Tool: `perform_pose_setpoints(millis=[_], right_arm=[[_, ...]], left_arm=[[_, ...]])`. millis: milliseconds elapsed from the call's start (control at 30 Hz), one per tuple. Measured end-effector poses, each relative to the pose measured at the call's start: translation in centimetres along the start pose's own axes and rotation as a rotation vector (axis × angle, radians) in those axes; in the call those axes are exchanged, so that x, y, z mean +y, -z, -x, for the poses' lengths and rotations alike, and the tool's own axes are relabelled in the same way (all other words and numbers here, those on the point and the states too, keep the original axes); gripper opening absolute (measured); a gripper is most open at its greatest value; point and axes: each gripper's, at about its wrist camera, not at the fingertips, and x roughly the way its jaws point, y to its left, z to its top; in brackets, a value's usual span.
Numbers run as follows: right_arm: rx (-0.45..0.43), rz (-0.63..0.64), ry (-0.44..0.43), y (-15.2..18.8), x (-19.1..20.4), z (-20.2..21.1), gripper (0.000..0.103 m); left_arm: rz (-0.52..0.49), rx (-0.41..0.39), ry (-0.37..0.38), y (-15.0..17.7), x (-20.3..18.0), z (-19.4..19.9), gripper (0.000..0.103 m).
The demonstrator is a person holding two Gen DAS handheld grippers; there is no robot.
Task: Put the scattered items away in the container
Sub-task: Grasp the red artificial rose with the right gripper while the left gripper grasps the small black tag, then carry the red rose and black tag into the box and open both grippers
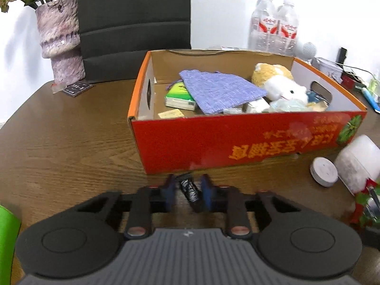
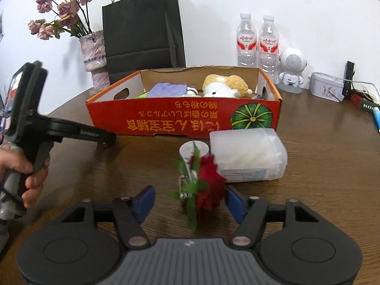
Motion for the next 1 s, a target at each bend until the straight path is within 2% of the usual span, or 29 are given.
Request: perform_pose_setpoints(millis=[133, 200, 333, 433, 533, 633, 800, 867, 900, 933, 1000], right_arm=[[0.002, -0.025, 0.001, -0.1, -0.5, -0.5, 0.051], [-0.017, -0.037, -0.001, -0.1, -0.7, -0.4, 0.039], [-0.074, -0.018, 0.023, 0.2, -0.6, 0.6, 0.039], [-0.114, 0.006, 0.029, 0.6, 0.0, 2.1, 0.038], [-0.152, 0.022, 0.017, 0.7, 1.0, 4.3, 0.038], [-0.197, 0.031, 0.001, -0.7, 1.3, 6.7, 0.038], [-0.309, 0.063, 0.117, -6.6, 0.2, 9.0, 0.038], [-0.327, 0.094, 0.158, -10.0, -0.7, 8.2, 0.038], [-0.319, 0.113, 0.178, -11.7, -1.0, 7.2, 0.039], [-0.296, 0.129, 0.199, -13.2, -1.3, 6.0, 0.039], [-0.222, 0.153, 0.238, -16.0, -2.0, 2.4, 0.039]], left_arm=[[-0.031, -0.015, 0.000, 0.9, -0.8, 0.9, 0.010], [-0.014, -0.016, 0.025, 1.7, -1.2, 2.0, 0.010], [-0.002, -0.064, 0.029, 5.0, -2.9, 6.0, 0.010], [0.045, -0.095, 0.086, 7.2, -3.6, 9.6, 0.010], [0.053, -0.133, 0.129, 7.4, -3.7, 12.3, 0.010], [0.019, -0.194, 0.142, 5.3, -3.1, 13.9, 0.010], [-0.036, -0.263, 0.153, -2.3, -0.9, 13.3, 0.010], [-0.049, -0.232, 0.162, -5.8, -0.3, 11.2, 0.010], [-0.055, -0.222, 0.138, -7.2, -0.2, 10.0, 0.010], [-0.061, -0.201, 0.096, -8.8, -0.2, 8.3, 0.010], [-0.071, -0.130, 0.059, -10.7, -0.1, 5.2, 0.010]])
